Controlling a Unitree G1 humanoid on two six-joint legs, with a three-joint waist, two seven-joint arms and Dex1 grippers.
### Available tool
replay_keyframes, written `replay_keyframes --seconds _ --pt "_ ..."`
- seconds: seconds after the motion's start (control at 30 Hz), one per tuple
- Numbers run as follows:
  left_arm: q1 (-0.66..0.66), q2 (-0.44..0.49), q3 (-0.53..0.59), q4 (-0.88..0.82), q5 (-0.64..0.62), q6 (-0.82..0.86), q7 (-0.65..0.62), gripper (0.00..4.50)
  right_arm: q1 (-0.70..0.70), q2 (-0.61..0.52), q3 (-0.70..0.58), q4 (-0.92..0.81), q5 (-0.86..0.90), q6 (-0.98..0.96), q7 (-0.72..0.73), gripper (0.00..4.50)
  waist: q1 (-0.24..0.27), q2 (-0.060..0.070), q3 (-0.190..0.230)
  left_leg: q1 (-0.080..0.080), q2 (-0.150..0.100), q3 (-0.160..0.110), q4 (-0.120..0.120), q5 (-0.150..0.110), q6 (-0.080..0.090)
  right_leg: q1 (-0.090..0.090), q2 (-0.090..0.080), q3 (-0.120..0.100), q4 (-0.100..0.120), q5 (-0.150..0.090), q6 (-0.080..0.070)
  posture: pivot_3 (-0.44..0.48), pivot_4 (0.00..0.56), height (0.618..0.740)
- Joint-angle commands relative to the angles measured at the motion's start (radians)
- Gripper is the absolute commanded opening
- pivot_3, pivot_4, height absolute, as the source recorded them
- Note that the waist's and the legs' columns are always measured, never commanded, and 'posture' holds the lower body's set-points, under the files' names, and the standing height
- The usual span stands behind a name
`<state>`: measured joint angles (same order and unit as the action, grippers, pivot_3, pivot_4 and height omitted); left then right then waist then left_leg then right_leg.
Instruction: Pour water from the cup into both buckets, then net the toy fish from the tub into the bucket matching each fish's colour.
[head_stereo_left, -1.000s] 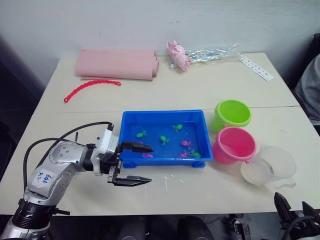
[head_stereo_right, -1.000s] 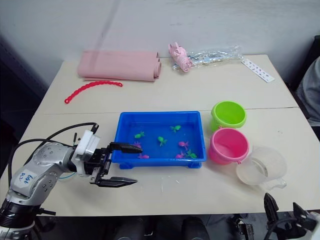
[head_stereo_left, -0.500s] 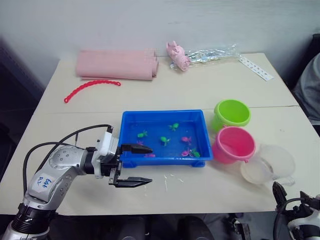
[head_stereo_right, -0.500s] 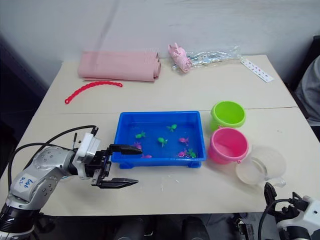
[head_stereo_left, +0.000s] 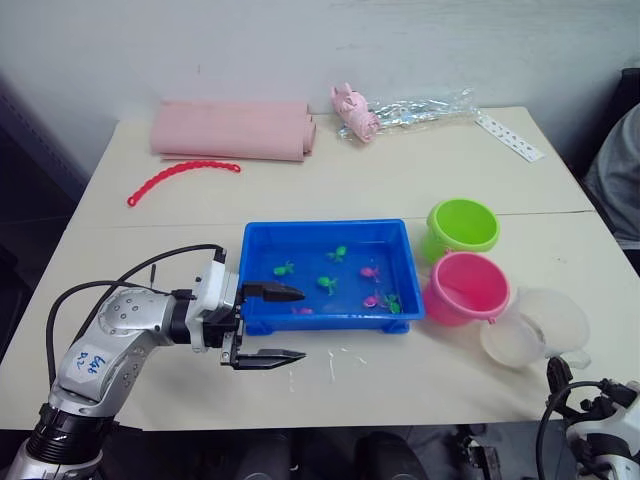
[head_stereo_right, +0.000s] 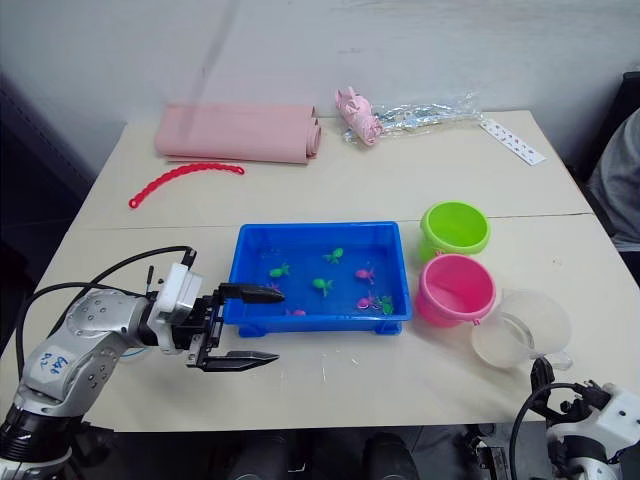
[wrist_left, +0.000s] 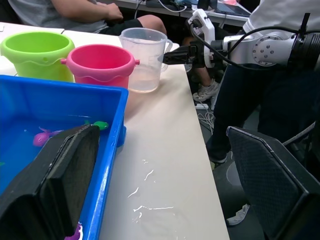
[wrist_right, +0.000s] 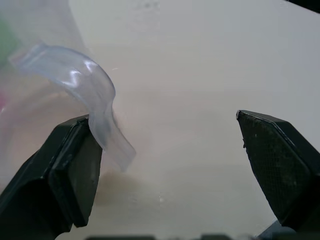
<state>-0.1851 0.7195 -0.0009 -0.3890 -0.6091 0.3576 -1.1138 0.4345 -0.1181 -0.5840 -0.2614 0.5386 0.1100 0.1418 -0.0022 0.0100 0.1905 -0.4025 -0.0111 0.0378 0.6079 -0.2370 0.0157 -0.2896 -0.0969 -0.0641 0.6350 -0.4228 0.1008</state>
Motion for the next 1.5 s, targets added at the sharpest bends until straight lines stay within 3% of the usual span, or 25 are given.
replay_keyframes --seconds 0.03,0.27,0.3,0.37,0.6,0.9,1.1,1.23,1.37,1.5 --pt "-0.018 -0.017 0.012 -0.026 -0.009 -0.006 0.019 4.45 -0.019 0.016 0.001 0.004 -0.038 -0.031 -0.042 4.50 0.000 0.000 0.000 0.000 0.000 0.000 0.000 0.000 0.000 0.000 0.000 0.000 0.000 0.000 0.000 0.000 0.150 0.740" --pt "-0.031 -0.021 0.027 -0.023 -0.021 0.016 0.037 4.45 -0.081 0.057 0.039 0.038 -0.091 -0.079 -0.082 4.50 -0.004 0.000 0.000 0.000 0.001 0.000 0.002 0.000 0.000 0.000 0.000 0.001 0.002 0.000 0.000 0.000 0.150 0.740" --pt "-0.030 -0.022 0.027 -0.026 -0.021 0.018 0.039 4.49 -0.089 0.063 0.040 0.041 -0.094 -0.083 -0.091 4.25 -0.003 0.000 0.000 0.000 0.001 0.000 0.002 0.000 0.000 0.000 0.001 0.001 0.002 0.000 0.000 0.000 0.150 0.740" --pt "-0.032 -0.024 0.025 -0.032 -0.021 0.022 0.045 4.50 -0.104 0.069 0.042 0.053 -0.103 -0.094 -0.100 3.65 -0.003 0.000 0.000 0.000 0.001 0.000 0.002 0.000 0.000 0.000 0.001 0.001 0.002 0.000 0.000 0.000 0.150 0.740" --pt "-0.019 -0.026 0.025 -0.034 -0.016 0.020 0.052 4.50 -0.122 0.076 0.057 0.077 -0.119 -0.133 -0.098 0.05 0.000 0.000 0.000 0.000 0.001 0.000 0.003 0.000 0.000 0.000 0.001 0.001 0.002 0.000 0.000 0.000 0.150 0.740" --pt "0.018 -0.023 0.035 -0.048 -0.018 0.018 0.064 4.50 -0.100 0.033 0.020 0.066 -0.118 -0.143 -0.089 0.02 0.000 0.000 0.000 0.000 0.001 0.000 0.003 0.000 0.000 -0.001 0.001 0.001 0.002 0.000 0.000 0.000 0.150 0.740" --pt "0.017 -0.026 0.039 -0.048 -0.016 0.017 0.071 4.50 -0.067 -0.061 -0.023 0.023 -0.158 -0.144 -0.086 0.02 0.000 0.001 0.000 0.000 0.001 0.001 0.003 0.000 0.000 -0.001 0.001 0.001 0.002 0.000 0.000 0.000 0.150 0.740" --pt "-0.007 -0.032 0.042 -0.032 -0.017 0.015 0.074 4.50 -0.037 -0.162 -0.068 -0.026 -0.143 -0.113 -0.037 0.02 0.000 0.000 0.000 0.000 0.001 0.001 0.003 0.000 0.001 0.000 0.001 0.001 0.002 0.000 0.000 0.000 0.150 0.740" --pt "-0.040 -0.055 0.025 -0.014 -0.026 0.022 0.077 4.50 -0.020 -0.374 -0.133 -0.049 -0.153 -0.067 0.088 0.02 0.000 0.001 0.000 0.000 0.001 0.003 0.004 -0.001 0.002 0.000 0.001 0.002 0.002 0.000 0.000 0.000 0.150 0.740" --pt "-0.076 -0.096 0.007 0.012 -0.053 0.065 0.085 4.50 -0.033 -0.517 -0.162 -0.026 -0.231 -0.064 0.137 0.02 0.002 0.000 0.000 0.000 0.001 0.003 0.004 -0.001 0.002 0.000 0.001 0.002 0.002 0.000 0.000 0.000 0.150 0.740"
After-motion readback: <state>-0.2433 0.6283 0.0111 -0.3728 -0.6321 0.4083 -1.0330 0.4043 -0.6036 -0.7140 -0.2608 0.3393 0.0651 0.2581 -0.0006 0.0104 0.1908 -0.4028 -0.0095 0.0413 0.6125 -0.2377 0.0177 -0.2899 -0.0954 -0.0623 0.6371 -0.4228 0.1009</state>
